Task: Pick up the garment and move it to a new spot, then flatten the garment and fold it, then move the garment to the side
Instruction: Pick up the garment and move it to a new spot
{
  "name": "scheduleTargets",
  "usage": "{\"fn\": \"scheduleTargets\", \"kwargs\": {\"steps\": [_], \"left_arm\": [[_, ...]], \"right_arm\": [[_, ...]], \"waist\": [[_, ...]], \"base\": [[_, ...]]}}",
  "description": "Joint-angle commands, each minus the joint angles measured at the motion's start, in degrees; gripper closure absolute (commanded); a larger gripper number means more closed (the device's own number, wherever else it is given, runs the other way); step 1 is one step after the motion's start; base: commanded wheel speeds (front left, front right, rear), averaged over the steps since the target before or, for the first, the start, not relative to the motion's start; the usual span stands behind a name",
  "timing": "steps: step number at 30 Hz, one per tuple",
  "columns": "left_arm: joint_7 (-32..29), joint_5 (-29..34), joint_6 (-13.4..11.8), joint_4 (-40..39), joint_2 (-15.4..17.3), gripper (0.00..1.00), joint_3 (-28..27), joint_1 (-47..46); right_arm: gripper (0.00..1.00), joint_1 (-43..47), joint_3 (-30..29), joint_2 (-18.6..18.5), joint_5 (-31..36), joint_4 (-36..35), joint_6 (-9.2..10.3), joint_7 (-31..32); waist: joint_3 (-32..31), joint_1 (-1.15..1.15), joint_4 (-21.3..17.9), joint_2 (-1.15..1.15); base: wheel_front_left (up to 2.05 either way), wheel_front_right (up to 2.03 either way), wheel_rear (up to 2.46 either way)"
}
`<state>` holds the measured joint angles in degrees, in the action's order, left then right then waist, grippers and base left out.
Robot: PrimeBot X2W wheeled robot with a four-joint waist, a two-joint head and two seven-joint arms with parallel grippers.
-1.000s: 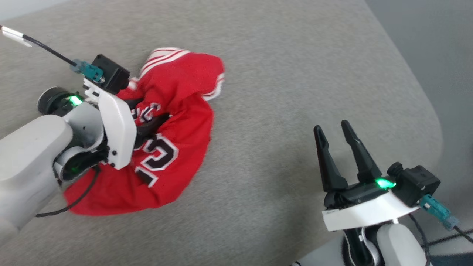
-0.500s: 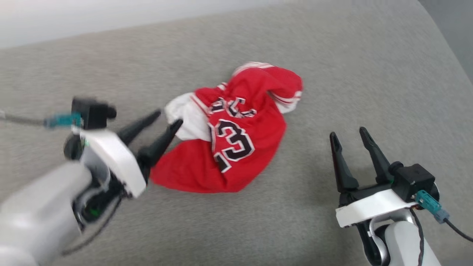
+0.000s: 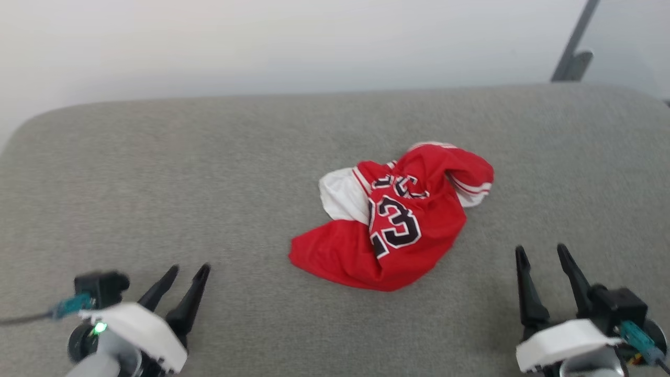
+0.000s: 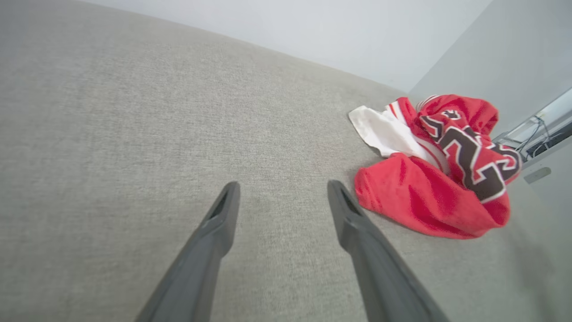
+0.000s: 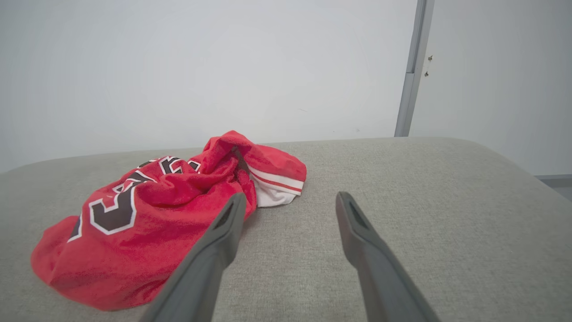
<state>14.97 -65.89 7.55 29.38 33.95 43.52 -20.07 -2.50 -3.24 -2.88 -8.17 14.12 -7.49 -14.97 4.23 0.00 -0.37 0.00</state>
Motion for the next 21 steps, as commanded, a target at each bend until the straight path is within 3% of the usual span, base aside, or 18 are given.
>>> {"fn": "scheduleTargets", "kwargs": {"steps": [1, 14, 21], "left_arm": [[0.27, 2.06, -0.12, -0.01, -0.46, 0.00, -2.18, 1.77], [0.29, 30.50, -0.28, -9.09, -11.31, 0.00, -34.62, 23.25], [0.28, 42.30, -0.07, -17.58, -16.16, 0.00, -42.41, 28.12]], "right_arm": [[0.00, 0.80, -0.30, -0.08, -0.31, 0.04, 0.00, -0.31], [0.00, 6.05, -3.05, -0.06, -1.16, -1.52, 0.00, -0.31], [0.00, 5.76, -3.24, -0.06, -0.96, -3.66, 0.00, -0.31]], "waist": [[-2.38, 0.00, 2.24, 0.00], [-5.79, 0.00, 3.47, 0.00], [-5.92, 0.00, 2.80, 0.00]], "base": [[0.00, 0.00, 0.00], [0.00, 0.00, 0.00], [0.00, 0.00, 0.00]]}}
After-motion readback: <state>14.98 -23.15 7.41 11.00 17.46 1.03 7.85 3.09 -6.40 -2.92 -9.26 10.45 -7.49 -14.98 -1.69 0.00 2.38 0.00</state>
